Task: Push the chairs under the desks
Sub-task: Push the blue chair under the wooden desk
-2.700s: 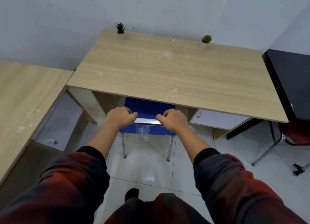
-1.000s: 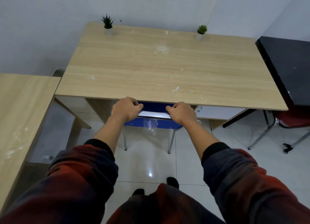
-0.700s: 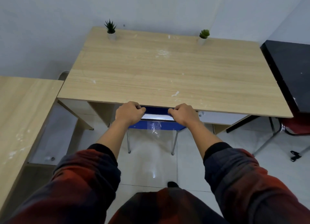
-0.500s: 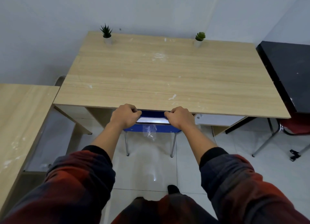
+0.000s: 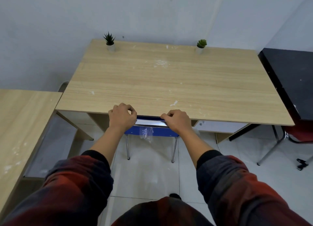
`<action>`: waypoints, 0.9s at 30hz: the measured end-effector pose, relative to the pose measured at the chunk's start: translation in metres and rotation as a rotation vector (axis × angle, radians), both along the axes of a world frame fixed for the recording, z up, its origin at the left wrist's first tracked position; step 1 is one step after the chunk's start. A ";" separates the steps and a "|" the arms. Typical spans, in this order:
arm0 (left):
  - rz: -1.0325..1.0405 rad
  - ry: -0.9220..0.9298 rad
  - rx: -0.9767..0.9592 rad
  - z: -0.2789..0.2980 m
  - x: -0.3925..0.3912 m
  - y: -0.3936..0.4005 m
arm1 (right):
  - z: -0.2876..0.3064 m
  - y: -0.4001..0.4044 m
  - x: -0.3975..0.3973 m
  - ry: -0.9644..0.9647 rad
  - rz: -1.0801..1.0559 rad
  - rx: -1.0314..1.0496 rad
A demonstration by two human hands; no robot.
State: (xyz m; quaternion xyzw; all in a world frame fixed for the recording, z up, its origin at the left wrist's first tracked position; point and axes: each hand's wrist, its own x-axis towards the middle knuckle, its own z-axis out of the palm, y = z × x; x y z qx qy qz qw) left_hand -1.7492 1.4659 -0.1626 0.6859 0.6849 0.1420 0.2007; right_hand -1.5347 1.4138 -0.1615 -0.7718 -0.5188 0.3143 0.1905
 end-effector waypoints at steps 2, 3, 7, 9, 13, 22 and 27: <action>0.067 -0.008 0.072 -0.002 0.003 -0.010 | -0.001 -0.007 0.001 0.103 -0.011 0.078; 0.093 -0.013 0.073 -0.003 0.005 -0.017 | -0.001 -0.011 0.004 0.135 -0.008 0.106; 0.082 0.025 0.099 -0.011 0.005 -0.039 | -0.007 -0.024 0.010 0.049 0.073 0.086; 0.070 0.029 0.077 -0.009 0.005 -0.045 | -0.008 -0.026 0.005 -0.039 0.060 0.023; 0.025 0.071 -0.026 -0.005 0.017 -0.064 | -0.003 -0.033 0.005 -0.013 0.046 -0.038; -0.006 -0.026 -0.208 0.014 0.038 -0.096 | 0.002 -0.056 0.020 0.243 0.100 -0.098; 0.126 -0.340 -0.212 0.026 0.049 -0.112 | 0.017 -0.068 0.030 0.509 0.051 -0.079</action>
